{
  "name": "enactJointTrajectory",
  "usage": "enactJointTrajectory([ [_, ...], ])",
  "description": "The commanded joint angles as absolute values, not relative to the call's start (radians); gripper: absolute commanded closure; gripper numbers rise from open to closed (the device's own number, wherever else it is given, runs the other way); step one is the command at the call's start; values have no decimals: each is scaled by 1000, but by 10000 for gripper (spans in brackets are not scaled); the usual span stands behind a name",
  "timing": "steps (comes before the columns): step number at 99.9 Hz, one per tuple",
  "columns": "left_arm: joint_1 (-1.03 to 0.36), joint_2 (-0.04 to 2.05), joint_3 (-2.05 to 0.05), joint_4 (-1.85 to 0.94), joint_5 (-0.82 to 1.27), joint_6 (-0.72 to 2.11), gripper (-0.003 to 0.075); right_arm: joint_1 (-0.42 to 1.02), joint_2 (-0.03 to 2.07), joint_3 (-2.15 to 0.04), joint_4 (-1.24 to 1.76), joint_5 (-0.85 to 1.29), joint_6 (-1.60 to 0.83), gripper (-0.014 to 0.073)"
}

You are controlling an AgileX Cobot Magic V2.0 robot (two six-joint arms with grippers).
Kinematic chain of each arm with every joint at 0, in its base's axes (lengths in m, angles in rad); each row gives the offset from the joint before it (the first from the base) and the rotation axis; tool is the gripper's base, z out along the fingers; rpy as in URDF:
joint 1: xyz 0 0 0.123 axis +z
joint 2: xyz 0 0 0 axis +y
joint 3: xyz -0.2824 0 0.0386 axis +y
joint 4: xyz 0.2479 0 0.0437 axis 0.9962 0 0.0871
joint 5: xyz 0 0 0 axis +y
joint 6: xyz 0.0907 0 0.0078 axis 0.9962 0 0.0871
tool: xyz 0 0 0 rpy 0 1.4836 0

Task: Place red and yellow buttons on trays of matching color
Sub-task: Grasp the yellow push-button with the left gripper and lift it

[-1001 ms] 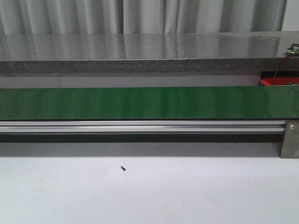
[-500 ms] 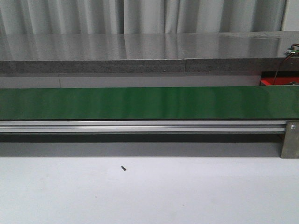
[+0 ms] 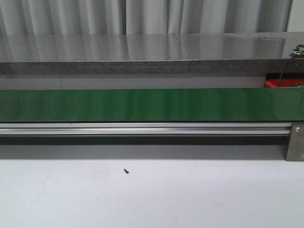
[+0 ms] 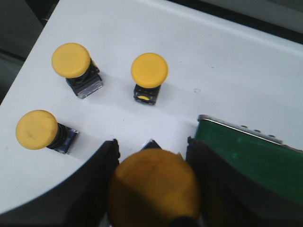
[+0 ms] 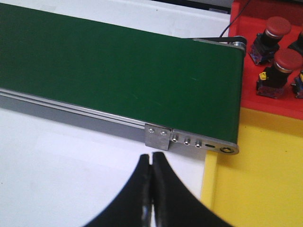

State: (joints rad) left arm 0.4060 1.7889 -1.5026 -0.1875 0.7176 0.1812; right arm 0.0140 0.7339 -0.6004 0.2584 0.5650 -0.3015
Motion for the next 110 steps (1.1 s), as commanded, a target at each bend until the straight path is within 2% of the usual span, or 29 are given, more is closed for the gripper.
enactJointTrajectory([
  [1, 375, 1704, -1534, -211, 711, 175, 572, 10, 726, -627, 258, 507, -301, 690],
  [17, 316, 1689, -1523, -213, 775, 184, 572, 10, 726, -627, 258, 507, -301, 690],
  [43, 224, 1694, -1472, -213, 766, 191, 572, 10, 726, -627, 258, 507, -301, 690],
  [86, 203, 1694, -1362, -217, 684, 191, 570, 10, 726, -627, 258, 509, -301, 690],
  [95, 203, 1694, -1360, -217, 686, 191, 539, 10, 726, -627, 258, 509, -301, 690],
  [110, 203, 1694, -1347, -217, 690, 191, 434, 10, 726, -627, 258, 509, -301, 690],
])
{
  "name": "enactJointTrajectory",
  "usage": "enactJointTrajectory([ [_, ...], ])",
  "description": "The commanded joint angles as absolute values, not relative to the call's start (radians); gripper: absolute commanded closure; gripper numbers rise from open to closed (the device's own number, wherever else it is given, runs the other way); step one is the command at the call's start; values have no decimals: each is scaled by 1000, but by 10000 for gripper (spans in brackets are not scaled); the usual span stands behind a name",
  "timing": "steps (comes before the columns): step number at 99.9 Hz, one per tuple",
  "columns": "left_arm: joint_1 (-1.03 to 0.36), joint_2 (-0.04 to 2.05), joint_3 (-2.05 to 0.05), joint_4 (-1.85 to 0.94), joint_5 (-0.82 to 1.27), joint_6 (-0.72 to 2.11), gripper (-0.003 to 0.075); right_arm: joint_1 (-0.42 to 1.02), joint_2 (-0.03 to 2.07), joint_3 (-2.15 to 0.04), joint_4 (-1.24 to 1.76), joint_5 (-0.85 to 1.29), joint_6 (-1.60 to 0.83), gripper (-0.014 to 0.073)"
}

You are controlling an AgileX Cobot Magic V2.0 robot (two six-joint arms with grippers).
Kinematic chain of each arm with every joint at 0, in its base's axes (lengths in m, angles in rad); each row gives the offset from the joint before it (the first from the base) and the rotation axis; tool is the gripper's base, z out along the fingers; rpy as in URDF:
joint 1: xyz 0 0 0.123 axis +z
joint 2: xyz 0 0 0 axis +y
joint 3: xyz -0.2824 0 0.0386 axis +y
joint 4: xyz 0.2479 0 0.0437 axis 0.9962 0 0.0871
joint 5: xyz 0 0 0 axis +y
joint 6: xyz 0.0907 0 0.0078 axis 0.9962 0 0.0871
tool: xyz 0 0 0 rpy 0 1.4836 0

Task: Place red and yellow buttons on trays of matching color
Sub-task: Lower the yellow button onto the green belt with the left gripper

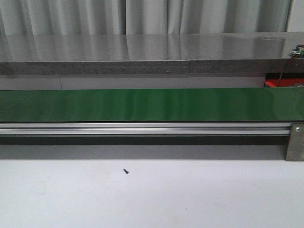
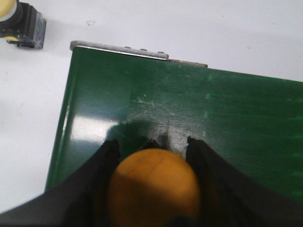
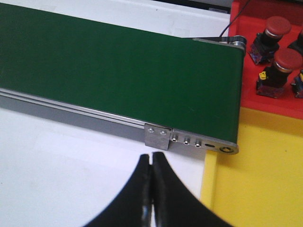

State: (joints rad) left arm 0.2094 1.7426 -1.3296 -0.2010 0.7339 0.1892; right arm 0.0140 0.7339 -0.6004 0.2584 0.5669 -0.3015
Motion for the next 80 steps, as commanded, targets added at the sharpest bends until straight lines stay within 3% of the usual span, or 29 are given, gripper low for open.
enactJointTrajectory([
  [1, 203, 1694, -1345, -217, 690, 191, 429, 10, 726, -627, 258, 509, -301, 690],
  [38, 203, 1685, -1339, -247, 689, 198, 183, 10, 726, -627, 258, 509, -301, 690],
  [80, 207, 1592, -1437, -317, 677, 236, 171, 10, 726, -627, 258, 509, -301, 690],
])
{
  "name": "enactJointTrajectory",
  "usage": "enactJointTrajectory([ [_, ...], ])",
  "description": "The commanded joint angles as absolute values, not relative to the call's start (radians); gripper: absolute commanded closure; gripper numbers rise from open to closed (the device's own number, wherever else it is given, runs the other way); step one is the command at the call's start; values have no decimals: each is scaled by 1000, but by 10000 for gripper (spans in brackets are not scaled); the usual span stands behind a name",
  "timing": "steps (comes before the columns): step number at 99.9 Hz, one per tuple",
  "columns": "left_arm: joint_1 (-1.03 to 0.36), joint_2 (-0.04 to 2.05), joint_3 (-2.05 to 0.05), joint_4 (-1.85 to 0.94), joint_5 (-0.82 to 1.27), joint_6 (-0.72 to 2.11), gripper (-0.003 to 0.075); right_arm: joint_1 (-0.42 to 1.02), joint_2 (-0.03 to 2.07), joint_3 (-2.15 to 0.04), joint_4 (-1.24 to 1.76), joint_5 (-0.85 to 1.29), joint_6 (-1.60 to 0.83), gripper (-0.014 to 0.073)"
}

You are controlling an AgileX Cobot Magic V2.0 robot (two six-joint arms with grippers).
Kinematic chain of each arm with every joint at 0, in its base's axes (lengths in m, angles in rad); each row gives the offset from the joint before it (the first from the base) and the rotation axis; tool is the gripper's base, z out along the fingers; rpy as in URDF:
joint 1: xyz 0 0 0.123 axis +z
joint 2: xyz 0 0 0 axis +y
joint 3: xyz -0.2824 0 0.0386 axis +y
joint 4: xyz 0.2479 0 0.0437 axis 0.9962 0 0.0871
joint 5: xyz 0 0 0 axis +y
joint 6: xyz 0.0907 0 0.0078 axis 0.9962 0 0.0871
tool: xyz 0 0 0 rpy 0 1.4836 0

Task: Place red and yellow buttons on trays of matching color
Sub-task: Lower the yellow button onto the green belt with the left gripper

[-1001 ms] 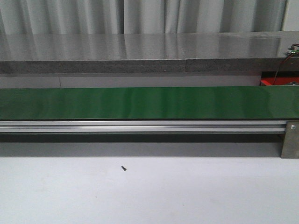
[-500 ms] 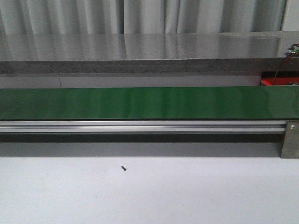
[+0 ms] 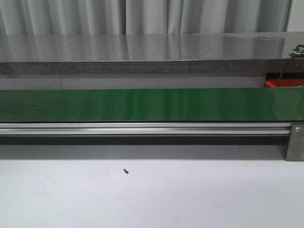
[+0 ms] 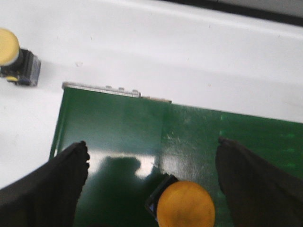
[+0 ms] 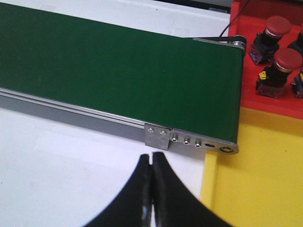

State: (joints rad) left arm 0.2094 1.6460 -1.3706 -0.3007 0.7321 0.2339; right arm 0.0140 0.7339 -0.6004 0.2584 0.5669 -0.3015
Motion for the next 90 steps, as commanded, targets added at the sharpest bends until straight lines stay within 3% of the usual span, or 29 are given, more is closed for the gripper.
enactJointTrajectory([
  [1, 209, 1592, -1441, -318, 673, 236, 171, 10, 726, -627, 258, 509, -301, 690],
  [27, 258, 1619, -1497, -263, 566, 232, 171, 10, 726, -627, 258, 511, -301, 690],
  [90, 358, 2002, -1777, -190, 543, 222, 172, 10, 726, -627, 258, 511, -301, 690],
])
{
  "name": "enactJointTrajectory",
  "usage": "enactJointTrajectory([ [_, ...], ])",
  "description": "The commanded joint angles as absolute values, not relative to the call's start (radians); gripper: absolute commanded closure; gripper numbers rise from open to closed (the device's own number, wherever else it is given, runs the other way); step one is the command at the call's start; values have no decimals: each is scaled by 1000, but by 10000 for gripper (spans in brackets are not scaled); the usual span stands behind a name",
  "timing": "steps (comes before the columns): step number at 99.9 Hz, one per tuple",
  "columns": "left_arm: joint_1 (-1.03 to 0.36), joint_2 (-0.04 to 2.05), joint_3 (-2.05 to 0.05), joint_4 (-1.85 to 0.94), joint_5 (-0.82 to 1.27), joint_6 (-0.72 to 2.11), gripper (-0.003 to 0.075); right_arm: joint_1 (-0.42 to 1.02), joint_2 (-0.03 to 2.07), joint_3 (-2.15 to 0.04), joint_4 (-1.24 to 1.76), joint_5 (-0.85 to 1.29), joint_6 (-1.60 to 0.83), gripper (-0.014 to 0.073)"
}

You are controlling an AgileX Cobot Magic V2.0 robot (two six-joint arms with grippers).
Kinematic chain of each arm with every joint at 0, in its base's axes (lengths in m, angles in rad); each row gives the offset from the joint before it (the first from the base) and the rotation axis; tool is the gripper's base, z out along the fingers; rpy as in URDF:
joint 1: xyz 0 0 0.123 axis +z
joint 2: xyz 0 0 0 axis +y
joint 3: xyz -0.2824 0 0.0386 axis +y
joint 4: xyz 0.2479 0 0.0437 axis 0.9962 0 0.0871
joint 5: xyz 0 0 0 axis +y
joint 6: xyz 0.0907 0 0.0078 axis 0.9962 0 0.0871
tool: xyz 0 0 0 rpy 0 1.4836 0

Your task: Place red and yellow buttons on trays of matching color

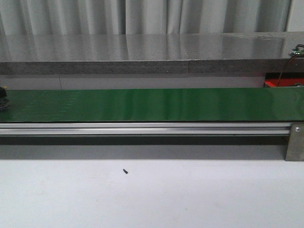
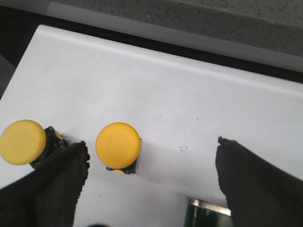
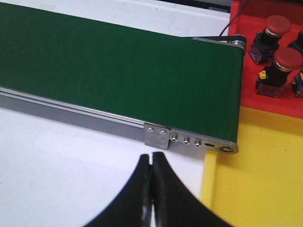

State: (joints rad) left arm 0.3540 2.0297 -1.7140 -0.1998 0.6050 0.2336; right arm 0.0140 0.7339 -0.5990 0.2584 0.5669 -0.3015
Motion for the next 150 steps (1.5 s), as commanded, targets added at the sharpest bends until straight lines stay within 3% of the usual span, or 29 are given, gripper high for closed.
enactJointTrajectory([
  [1, 358, 2009, -1782, -187, 543, 222, 173, 10, 726, -627, 258, 511, -301, 690],
  [95, 363, 2157, -1818, -142, 477, 217, 174, 10, 726, -627, 258, 512, -301, 690],
  [112, 363, 2174, -1818, -144, 489, 217, 229, 10, 726, -627, 258, 512, -301, 690],
  [137, 363, 2185, -1818, -144, 492, 217, 232, 10, 726, -627, 258, 512, -301, 690],
  [150, 363, 2185, -1818, -144, 484, 217, 335, 10, 726, -627, 258, 512, -301, 690],
])
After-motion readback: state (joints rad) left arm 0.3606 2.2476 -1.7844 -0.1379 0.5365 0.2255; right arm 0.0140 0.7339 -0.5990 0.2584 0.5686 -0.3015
